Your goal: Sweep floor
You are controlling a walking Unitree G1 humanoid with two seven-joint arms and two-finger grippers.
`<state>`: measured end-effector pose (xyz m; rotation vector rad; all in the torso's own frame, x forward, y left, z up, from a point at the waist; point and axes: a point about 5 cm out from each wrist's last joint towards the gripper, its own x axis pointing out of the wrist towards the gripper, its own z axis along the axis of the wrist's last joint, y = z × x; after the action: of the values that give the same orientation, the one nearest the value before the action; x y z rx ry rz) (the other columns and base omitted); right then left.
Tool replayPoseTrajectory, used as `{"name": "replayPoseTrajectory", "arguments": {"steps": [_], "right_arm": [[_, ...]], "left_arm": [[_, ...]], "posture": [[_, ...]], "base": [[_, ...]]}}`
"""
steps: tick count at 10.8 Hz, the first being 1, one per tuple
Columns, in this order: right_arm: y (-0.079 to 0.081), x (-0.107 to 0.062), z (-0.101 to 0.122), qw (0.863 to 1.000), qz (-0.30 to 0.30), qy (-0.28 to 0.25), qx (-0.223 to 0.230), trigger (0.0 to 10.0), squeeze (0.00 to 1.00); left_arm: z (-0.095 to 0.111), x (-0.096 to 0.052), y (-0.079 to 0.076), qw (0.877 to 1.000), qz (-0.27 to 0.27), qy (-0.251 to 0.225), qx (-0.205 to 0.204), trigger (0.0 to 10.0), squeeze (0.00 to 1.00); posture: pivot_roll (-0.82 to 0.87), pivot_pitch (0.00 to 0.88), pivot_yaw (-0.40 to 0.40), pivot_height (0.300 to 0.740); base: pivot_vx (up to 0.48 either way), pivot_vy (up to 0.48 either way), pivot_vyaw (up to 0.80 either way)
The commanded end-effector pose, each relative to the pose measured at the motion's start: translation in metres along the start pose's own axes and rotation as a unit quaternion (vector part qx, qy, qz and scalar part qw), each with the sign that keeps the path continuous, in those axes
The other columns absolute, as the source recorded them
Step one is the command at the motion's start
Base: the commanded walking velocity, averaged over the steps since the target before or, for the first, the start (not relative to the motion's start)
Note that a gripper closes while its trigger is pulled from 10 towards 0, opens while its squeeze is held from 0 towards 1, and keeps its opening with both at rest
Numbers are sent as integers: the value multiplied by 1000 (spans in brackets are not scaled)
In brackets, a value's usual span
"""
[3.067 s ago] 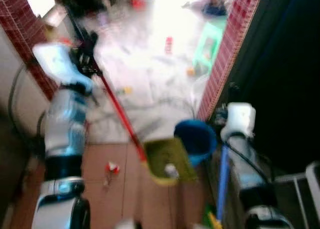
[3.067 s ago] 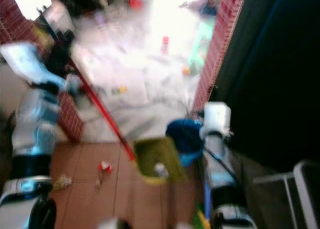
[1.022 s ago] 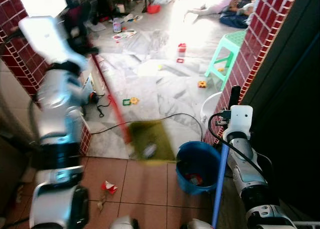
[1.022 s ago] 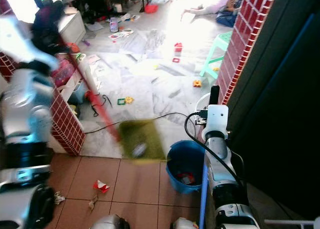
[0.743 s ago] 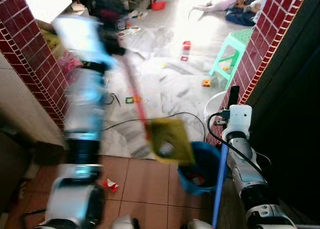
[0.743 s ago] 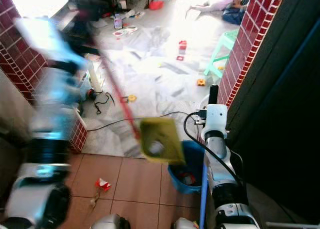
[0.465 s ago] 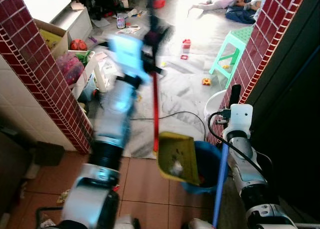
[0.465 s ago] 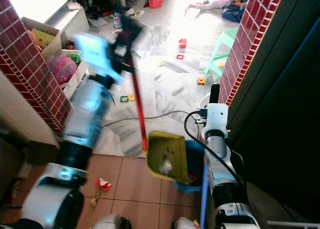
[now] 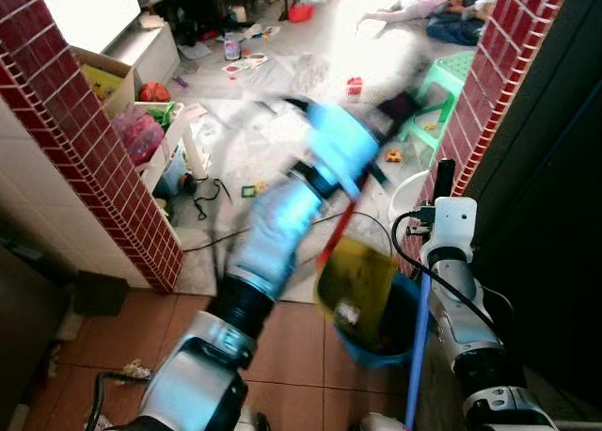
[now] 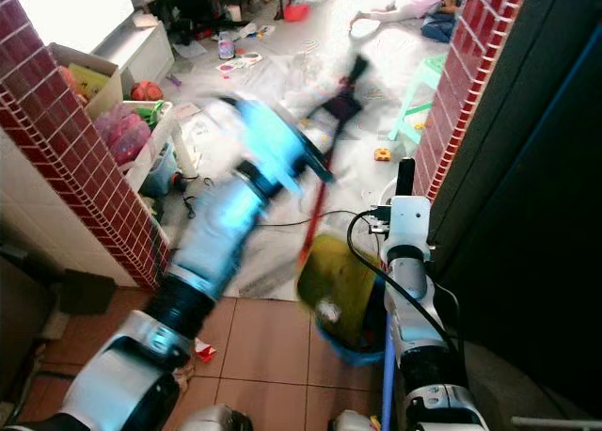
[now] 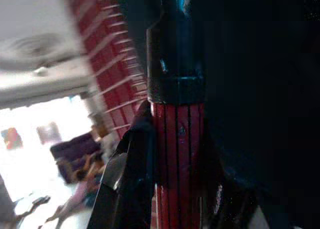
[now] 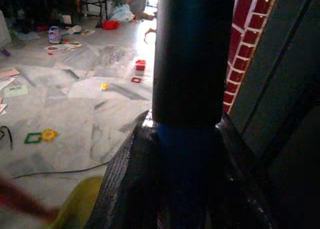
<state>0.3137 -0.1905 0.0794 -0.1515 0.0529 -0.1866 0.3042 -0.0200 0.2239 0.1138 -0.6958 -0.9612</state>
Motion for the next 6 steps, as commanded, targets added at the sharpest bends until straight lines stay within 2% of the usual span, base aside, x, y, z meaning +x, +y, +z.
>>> {"name": "replayPoseTrajectory", "arguments": {"steps": [1,2,4,5,6], "right_arm": [[1,1,9,1000,1,-23,-4,10000,0],[2,1,9,1000,0,-23,-3,10000,0],[5,1,9,1000,3,-22,-1,10000,0],[6,1,9,1000,4,-23,-1,10000,0],[7,2,9,1000,5,-22,0,10000,0]], "left_arm": [[11,10,-6,997,-51,-25,47,10000,0],[9,13,-27,992,-111,-34,45,10000,0],[6,12,-49,986,-157,-35,37,10000,0],[8,13,-48,987,-151,-41,37,10000,0],[17,19,-40,991,-119,-57,36,10000,0]], "posture": [[-70,0,84,740],[-69,0,85,740],[-62,0,80,740],[-59,0,81,740],[-54,0,81,740]], "base": [[0,0,0],[0,0,0],[0,0,0],[0,0,0],[0,0,0]]}}
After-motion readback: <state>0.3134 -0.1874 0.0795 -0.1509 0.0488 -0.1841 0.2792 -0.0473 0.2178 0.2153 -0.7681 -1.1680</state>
